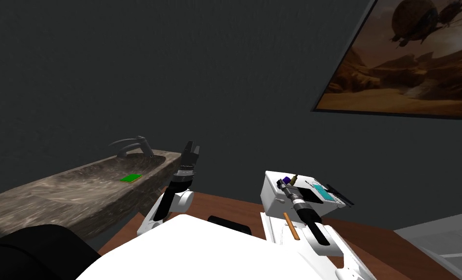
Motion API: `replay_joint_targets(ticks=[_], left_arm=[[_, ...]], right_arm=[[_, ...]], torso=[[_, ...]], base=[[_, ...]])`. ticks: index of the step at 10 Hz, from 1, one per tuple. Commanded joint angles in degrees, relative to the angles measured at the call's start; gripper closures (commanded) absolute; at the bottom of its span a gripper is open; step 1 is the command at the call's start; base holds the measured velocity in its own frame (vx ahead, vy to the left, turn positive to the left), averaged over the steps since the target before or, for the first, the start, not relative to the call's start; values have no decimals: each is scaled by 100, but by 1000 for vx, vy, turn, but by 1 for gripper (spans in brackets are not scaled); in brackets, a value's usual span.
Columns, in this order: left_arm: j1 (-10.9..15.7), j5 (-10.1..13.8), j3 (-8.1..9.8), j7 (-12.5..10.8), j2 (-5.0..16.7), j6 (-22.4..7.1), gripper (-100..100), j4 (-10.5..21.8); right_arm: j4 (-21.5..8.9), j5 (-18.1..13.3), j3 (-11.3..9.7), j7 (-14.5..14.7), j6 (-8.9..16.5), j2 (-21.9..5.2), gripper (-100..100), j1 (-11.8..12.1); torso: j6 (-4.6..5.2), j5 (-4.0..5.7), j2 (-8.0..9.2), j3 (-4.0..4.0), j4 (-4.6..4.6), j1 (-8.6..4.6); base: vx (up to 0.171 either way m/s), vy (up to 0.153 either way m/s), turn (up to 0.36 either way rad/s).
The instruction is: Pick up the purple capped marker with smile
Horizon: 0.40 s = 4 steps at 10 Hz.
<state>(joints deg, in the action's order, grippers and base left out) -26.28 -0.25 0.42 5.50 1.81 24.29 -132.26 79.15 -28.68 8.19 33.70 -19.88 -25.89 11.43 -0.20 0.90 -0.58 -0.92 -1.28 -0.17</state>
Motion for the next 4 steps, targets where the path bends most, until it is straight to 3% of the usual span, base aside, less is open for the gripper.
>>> replay_joint_targets(ticks=[1, 2, 3, 4], left_arm=[[0, 0, 0, 0, 0, 0, 0, 0], [-1, 0, 0, 0, 0, 0, 0, 0], [-1, 0, 0, 0, 0, 0, 0, 0], [0, 0, 0, 0, 0, 0, 0, 0]], right_arm=[[286, -52, 59, -77, 121, -19, 100, 247], [427, -52, 59, -77, 121, -19, 100, 247], [306, -47, 61, -60, 93, -11, 100, 220], [322, -49, 66, -62, 93, -16, 0, 223]], torso=[[0, 0, 0, 0, 0, 0], [4, -2, -1, 0, 0, 0], [3, -4, 2, 2, 3, 5], [1, -1, 3, 2, 2, 7]], base=[[20, -24, 77], [8, -12, -25], [0, 0, 0], [0, 0, 0]])
